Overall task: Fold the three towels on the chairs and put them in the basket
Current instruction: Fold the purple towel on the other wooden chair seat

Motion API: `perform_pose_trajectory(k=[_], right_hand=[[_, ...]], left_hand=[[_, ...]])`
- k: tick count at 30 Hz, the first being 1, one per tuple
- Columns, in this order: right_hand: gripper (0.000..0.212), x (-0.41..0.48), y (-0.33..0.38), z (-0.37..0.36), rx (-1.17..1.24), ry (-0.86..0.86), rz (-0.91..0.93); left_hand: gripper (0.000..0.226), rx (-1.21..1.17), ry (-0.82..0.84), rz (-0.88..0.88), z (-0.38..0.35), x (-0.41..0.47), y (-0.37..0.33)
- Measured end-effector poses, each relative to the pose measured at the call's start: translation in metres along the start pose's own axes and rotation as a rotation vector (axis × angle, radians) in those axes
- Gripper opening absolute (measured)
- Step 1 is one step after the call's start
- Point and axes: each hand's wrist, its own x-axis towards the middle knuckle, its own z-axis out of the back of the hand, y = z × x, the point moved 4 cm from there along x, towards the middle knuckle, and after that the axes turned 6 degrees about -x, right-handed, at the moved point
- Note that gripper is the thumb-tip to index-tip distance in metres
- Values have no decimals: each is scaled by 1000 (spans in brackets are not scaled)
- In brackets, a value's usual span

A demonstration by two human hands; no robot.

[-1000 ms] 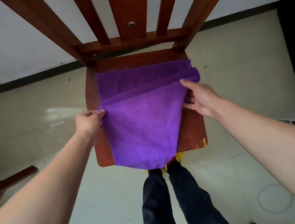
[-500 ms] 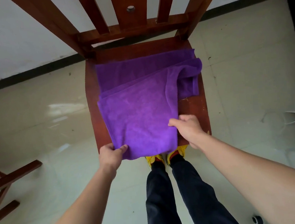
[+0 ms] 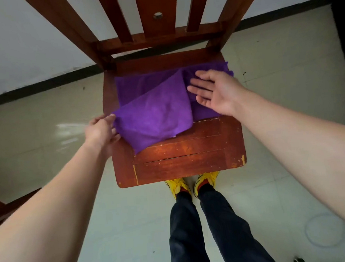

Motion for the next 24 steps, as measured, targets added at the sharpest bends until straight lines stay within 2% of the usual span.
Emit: perform_pose_trajectory(k=[3,6,9,13,19,24], right_hand=[[16,-3,-17,8,-291,-136,-50],[16,-9,-52,12,-459,-140,-205],[33,-7,-70,6,-337,-164,-236],[18,4,-49,-1,-134,-314,-96],[14,17,-8,-9,222,-178,-103],[25,17,7,-8,133,-279,-61]], left_hand=[[26,29,-12,43,2,-6,13],[34,123,-11,142,1,-17,48],[19,138,29,189,-4,-30,78],[9,-4,-26,142,6,-25,77],[4,-199,-65,157,26,-11,34],[10,-303,-56,161,22,-6,1]])
